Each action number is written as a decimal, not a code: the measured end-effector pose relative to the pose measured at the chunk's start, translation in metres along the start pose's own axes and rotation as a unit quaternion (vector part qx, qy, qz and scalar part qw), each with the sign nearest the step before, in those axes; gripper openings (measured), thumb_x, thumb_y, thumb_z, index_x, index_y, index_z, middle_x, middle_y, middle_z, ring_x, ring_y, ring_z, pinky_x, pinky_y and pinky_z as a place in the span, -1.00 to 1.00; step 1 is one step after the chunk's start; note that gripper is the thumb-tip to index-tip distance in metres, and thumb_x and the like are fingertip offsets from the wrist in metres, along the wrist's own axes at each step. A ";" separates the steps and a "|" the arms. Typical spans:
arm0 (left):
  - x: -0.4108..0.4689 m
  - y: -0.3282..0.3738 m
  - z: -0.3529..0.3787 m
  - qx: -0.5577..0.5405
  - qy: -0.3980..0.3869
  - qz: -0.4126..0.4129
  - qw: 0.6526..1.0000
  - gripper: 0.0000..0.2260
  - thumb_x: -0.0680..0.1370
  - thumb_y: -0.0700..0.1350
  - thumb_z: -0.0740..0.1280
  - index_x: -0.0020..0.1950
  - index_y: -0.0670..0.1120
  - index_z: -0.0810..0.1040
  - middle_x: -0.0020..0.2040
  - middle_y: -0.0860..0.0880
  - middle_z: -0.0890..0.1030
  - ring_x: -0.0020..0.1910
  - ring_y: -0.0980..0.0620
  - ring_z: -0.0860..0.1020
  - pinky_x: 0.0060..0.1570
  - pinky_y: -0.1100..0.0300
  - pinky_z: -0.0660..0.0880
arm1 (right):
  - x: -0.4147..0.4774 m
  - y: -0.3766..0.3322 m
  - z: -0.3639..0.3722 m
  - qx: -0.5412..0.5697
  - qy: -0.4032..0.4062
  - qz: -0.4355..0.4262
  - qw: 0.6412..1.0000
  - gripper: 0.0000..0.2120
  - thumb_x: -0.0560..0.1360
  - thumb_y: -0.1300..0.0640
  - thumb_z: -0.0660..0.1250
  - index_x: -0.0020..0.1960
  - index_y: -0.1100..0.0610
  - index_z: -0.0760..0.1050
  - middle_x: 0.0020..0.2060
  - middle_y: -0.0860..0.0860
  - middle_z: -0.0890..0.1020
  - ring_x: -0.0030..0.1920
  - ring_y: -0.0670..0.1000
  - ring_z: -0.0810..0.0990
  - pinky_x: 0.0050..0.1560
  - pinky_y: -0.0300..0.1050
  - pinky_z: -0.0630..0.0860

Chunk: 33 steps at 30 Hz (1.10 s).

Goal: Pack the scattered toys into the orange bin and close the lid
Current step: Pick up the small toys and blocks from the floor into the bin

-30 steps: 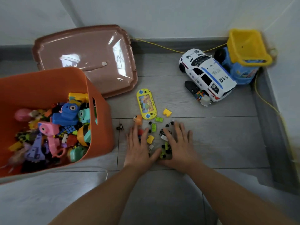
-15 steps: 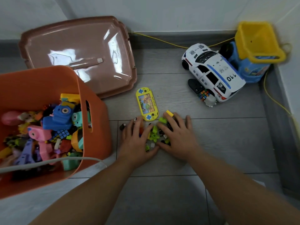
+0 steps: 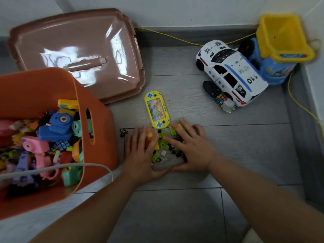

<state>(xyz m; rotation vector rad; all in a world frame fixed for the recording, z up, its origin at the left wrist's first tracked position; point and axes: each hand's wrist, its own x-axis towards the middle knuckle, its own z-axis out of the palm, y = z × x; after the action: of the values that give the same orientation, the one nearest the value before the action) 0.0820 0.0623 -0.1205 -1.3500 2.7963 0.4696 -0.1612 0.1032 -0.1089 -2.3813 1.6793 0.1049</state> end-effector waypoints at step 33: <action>0.048 0.041 -0.159 -0.096 -0.076 -0.132 0.984 -0.56 0.52 0.14 0.31 0.35 0.00 0.41 0.16 -0.15 0.49 0.14 -0.27 0.54 0.13 -0.03 0.49 | 0.013 -0.039 -0.127 0.281 0.005 0.268 0.921 -0.77 0.63 0.07 0.18 0.20 0.18 0.30 -0.18 0.12 0.56 -0.16 0.22 0.57 -0.23 0.06 0.43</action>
<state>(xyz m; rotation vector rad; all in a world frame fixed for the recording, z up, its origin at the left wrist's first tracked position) 0.0407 0.0072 0.0358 -1.6144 2.4548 0.8103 -0.1295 0.0754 0.0174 -1.4797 1.9866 -0.2669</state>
